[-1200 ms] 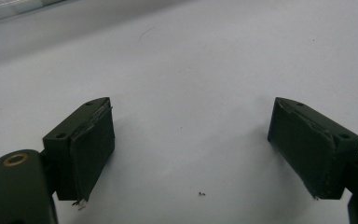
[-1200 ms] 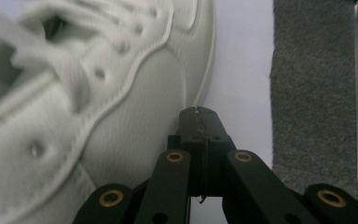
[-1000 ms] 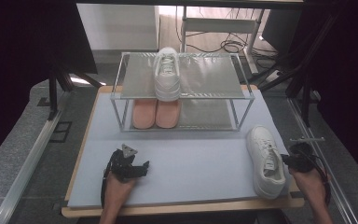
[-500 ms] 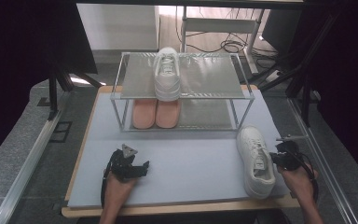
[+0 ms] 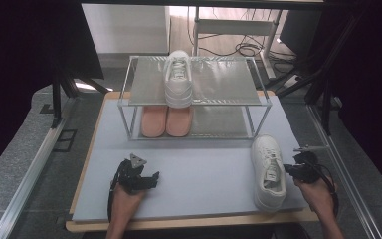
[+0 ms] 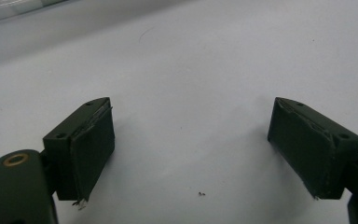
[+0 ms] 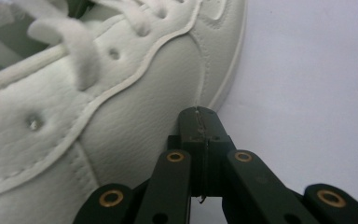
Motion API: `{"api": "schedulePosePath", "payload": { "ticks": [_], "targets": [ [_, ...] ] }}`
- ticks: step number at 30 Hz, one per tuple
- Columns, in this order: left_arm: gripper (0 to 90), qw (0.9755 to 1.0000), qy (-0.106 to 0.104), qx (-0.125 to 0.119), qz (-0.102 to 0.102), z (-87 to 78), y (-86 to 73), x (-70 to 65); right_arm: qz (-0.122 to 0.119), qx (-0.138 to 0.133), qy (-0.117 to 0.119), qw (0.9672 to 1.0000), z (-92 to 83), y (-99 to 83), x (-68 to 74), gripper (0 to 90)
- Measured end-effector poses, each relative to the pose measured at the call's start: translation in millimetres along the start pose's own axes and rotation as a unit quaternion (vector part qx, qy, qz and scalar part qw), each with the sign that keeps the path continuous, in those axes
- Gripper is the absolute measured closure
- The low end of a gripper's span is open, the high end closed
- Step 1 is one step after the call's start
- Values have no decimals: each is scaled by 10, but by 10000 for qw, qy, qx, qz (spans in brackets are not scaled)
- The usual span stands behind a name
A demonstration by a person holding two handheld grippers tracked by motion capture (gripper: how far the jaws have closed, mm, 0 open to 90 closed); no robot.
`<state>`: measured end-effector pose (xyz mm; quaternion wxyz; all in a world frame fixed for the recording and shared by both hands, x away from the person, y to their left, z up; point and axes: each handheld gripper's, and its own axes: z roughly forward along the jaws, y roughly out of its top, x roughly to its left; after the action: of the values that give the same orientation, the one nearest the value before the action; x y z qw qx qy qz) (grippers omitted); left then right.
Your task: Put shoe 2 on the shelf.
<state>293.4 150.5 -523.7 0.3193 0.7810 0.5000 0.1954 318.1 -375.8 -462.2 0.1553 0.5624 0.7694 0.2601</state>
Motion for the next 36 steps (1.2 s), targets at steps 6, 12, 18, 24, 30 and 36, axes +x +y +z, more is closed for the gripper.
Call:
{"api": "schedulePosePath", "payload": {
  "ticks": [6,12,18,24,30,36],
  "targets": [
    [150,10000,-1,-19,-24,3,0,-3,44,-77,-222,9997,114,154,-145,900],
    [150,10000,-3,2,-4,0,0,1,113,105,-151,9998,318,243,-222,900],
    [149,10000,-5,5,-5,0,0,2,167,87,-109,9998,283,212,-197,900],
    [150,10000,1,-14,-23,2,0,-2,120,79,-95,9999,281,203,-159,900],
    [149,10000,-4,7,-4,0,1,1,95,39,122,9999,296,192,-78,900],
    [149,10000,-3,5,-3,0,0,1,-143,24,294,9995,389,272,132,900]
  ]
}}
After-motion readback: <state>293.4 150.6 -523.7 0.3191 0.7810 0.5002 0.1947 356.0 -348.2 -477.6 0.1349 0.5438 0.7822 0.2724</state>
